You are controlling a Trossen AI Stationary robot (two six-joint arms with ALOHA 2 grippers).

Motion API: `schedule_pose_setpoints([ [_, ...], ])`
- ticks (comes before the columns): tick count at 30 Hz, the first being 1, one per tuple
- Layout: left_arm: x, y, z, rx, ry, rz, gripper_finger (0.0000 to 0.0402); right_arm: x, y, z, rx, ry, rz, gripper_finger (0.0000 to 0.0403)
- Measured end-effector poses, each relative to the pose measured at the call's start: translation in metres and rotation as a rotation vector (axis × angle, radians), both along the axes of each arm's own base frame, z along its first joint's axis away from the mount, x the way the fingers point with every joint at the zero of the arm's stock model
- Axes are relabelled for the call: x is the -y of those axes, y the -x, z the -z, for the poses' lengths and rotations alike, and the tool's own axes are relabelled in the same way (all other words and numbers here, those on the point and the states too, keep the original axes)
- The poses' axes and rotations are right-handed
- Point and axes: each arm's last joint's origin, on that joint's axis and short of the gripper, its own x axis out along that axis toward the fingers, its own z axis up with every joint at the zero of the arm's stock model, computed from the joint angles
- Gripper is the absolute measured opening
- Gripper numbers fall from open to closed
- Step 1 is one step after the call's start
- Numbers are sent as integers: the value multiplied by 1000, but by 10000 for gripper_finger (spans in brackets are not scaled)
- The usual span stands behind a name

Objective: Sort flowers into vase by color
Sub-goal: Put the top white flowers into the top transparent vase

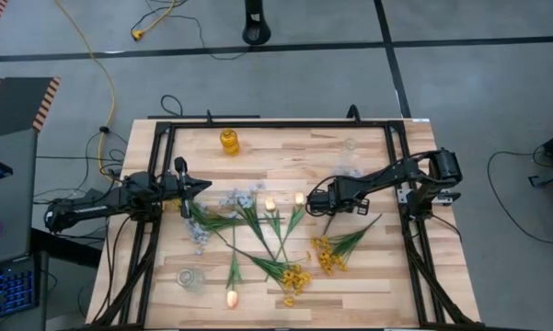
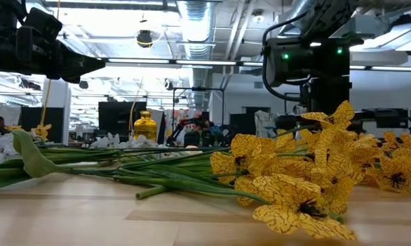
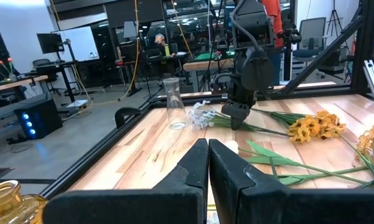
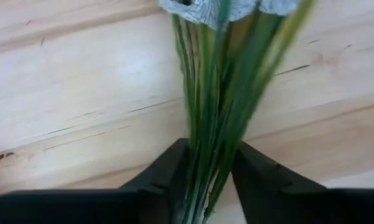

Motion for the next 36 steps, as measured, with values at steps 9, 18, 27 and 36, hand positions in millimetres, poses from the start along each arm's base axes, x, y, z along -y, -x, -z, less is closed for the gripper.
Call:
schedule_pose_setpoints([
  [9,0,0,0,0,0,0,0,-8,1,0,-14,29,-57,44],
  [18,0,0,0,0,0,0,0,-21,-9,-11,25,34,-149,52],
  [27,0,0,0,0,0,0,0,-20,-27,-52,125,192,-295,51],
  [36,0,0,0,-1,0,0,0,-12,-13,-116,238,462,-433,51],
])
